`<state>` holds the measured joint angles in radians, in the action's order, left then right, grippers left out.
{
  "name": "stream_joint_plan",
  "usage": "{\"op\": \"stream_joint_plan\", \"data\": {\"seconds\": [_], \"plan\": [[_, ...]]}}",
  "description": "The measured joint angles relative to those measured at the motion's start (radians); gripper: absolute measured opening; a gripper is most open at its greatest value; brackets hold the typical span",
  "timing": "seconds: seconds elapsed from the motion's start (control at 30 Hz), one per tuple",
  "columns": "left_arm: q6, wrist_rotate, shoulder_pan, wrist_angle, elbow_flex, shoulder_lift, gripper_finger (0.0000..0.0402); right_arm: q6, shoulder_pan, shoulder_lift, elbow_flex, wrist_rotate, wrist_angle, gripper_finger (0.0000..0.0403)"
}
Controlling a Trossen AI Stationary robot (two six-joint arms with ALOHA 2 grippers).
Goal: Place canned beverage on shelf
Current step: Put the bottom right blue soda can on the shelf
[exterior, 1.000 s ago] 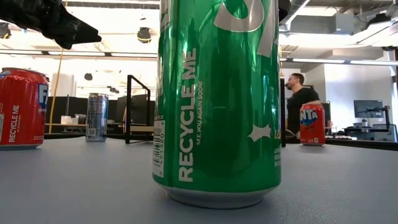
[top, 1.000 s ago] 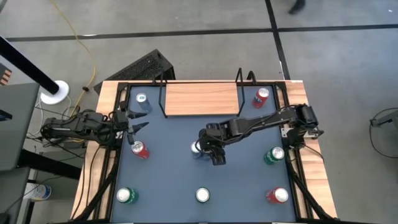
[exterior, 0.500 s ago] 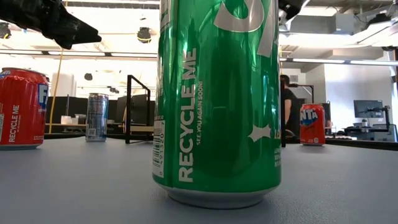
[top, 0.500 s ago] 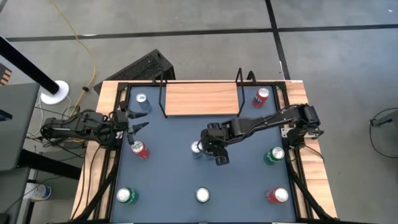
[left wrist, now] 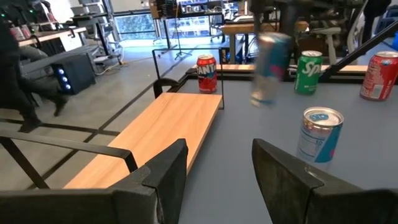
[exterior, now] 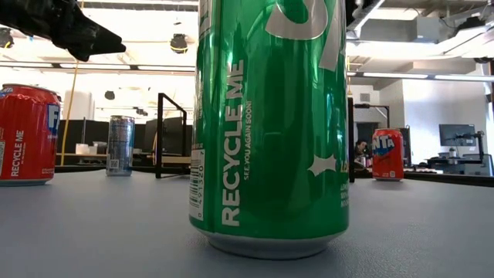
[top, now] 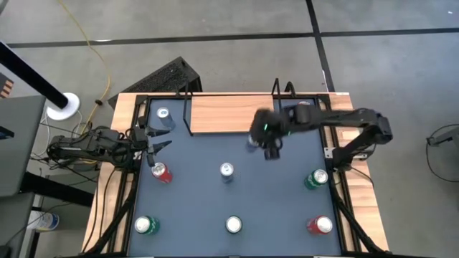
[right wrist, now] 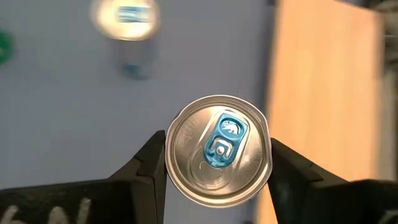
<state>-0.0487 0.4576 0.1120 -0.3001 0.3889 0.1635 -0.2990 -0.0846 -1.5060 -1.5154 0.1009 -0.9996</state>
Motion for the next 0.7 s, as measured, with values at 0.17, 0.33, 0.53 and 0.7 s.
{"op": "stream_joint_plan", "data": {"seconds": [0.17,0.33,0.53,0.7], "plan": [[-0.002,0.001,0.0,0.001,0.0,0.0,0.0171,-0.091,-0.198,0.036,-0.001,-0.065,0.035,0.0189],[-0.003,0.002,0.0,0.002,0.0,0.0,0.0171,-0.225,-0.38,-0.003,-0.001,-0.13,0.078,0.0189],[-0.001,0.032,0.0,0.0,0.0,0.0,0.0171,-0.339,-0.539,-0.114,-0.122,-0.168,0.027,0.0188],[0.001,0.046,0.0,-0.001,0.0,0.0,0.0171,-0.364,-0.639,-0.221,-0.301,-0.292,-0.142,0.0188]]}}
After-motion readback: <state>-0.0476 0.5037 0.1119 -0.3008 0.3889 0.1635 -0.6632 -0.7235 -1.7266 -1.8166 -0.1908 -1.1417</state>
